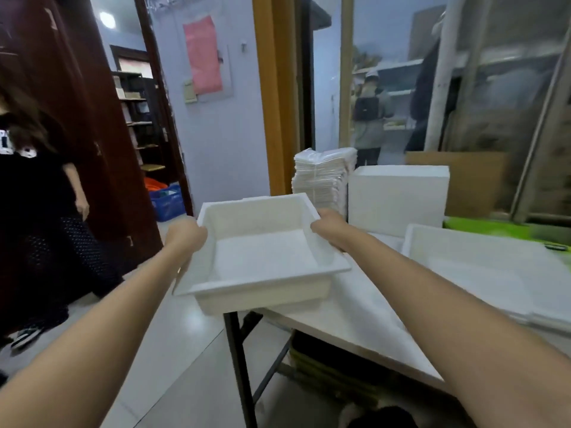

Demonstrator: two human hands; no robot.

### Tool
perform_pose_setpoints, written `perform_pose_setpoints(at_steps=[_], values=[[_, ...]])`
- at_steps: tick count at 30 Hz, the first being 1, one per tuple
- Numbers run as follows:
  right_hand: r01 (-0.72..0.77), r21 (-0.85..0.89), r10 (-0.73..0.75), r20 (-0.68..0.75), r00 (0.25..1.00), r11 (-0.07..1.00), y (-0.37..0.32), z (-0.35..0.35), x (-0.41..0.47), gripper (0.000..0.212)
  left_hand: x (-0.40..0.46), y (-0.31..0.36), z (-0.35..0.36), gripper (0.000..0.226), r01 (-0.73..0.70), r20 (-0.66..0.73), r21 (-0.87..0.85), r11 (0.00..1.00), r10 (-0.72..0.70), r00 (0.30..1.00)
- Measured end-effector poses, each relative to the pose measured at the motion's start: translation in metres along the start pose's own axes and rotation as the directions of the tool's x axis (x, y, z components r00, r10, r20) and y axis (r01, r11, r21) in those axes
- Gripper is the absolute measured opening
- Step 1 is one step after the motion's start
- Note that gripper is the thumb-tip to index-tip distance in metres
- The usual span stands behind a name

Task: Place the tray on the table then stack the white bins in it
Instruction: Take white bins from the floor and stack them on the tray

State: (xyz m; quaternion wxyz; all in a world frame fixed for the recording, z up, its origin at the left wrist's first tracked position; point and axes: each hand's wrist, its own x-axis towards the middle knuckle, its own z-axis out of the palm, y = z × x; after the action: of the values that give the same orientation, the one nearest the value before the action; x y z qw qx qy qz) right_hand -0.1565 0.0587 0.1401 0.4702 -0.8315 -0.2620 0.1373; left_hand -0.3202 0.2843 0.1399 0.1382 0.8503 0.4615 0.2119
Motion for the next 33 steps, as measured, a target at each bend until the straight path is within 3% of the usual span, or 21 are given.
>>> perform_pose_setpoints(at_steps=[6, 11, 13, 17, 20, 23, 27, 33], values=[[-0.142, -0.086, 0.124, -0.189, 0.974, 0.986, 0.017, -0.135, -0.014, 0.041, -0.002, 0.146, 0.005, 0.030, -0.230, 0.102, -0.031, 0.973, 0.232, 0.967], [-0.304, -0.145, 0.233, -0.373, 0.898, 0.941, 0.046, -0.229, -0.038, 0.038, -0.031, 0.248, 0.024, 0.029, -0.366, 0.178, -0.146, 0.919, 0.389, 0.904], [-0.364, -0.117, 0.280, -0.440, 0.853, 0.924, 0.058, -0.261, -0.053, 0.032, -0.044, 0.280, 0.033, 0.029, -0.403, 0.217, -0.197, 0.894, 0.441, 0.871], [-0.422, -0.001, 0.365, -0.499, 0.786, 0.907, 0.084, -0.311, -0.083, 0.060, -0.074, 0.332, 0.042, 0.034, -0.504, 0.285, -0.156, 0.849, 0.527, 0.800], [-0.400, 0.145, 0.418, -0.473, 0.775, 0.905, 0.098, -0.328, -0.094, 0.066, -0.087, 0.356, 0.042, 0.032, -0.556, 0.285, -0.097, 0.825, 0.558, 0.779], [-0.383, 0.207, 0.436, -0.435, 0.788, 0.900, 0.107, -0.339, -0.092, 0.074, -0.089, 0.366, 0.044, 0.035, -0.543, 0.313, -0.120, 0.831, 0.550, 0.774], [-0.275, 0.424, 0.440, -0.365, 0.820, 0.863, 0.106, -0.333, -0.101, 0.034, -0.092, 0.369, 0.041, 0.042, -0.444, 0.355, -0.178, 0.878, 0.478, 0.803], [-0.211, 0.588, 0.456, -0.305, 0.836, 0.781, 0.117, -0.317, -0.099, 0.027, -0.092, 0.356, 0.044, 0.048, -0.164, 0.427, -0.454, 0.876, 0.376, 0.822]])
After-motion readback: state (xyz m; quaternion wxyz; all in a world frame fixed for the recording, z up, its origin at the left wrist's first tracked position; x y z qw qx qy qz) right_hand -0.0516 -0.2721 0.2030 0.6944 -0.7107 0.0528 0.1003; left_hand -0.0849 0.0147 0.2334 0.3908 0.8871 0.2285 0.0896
